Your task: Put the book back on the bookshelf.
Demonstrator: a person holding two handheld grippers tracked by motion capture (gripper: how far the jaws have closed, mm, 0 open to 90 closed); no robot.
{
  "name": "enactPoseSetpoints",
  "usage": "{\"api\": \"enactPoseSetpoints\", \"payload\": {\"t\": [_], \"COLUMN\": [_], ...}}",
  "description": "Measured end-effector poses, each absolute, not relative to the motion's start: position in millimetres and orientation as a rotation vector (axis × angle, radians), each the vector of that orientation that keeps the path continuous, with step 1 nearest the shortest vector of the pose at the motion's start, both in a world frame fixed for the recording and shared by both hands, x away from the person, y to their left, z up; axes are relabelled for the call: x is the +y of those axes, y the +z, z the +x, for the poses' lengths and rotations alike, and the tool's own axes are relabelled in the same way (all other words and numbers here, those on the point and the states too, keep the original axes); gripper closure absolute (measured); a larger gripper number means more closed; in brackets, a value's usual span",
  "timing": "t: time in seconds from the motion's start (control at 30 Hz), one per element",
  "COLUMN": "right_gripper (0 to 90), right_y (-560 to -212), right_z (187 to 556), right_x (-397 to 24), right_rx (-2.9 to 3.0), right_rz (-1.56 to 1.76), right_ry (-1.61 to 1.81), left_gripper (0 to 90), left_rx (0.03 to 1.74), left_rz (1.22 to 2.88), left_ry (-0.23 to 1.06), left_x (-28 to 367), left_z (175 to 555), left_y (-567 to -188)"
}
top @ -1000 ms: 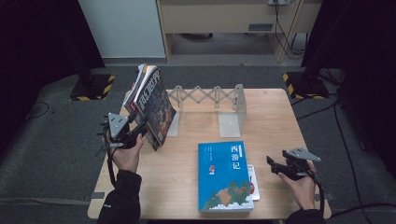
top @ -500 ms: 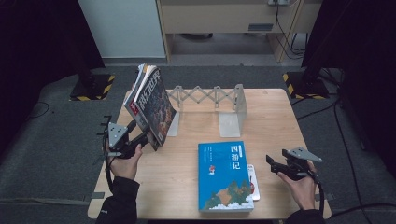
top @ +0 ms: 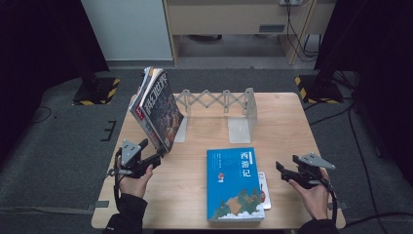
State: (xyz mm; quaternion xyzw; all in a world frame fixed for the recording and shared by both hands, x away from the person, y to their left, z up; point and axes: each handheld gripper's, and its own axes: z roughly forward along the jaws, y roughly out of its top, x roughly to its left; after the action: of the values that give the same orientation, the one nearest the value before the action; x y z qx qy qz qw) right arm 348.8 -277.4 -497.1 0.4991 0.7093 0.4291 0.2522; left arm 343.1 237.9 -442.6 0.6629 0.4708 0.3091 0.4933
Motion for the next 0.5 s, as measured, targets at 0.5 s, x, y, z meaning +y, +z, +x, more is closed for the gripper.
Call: {"api": "enactPoseSetpoints", "payload": {"t": [0.5], "right_gripper": [28.6], "right_y": [-497], "right_z": [345], "right_x": [-258], "right_rx": [2.025], "right_rz": [1.316], "right_ry": [1.206], "left_gripper": [29.3], "left_rx": [1.085], "left_rz": [1.742], "left_ry": [0.586], "left_x": [207], "left_z": [349], "left_y": [-474]}}
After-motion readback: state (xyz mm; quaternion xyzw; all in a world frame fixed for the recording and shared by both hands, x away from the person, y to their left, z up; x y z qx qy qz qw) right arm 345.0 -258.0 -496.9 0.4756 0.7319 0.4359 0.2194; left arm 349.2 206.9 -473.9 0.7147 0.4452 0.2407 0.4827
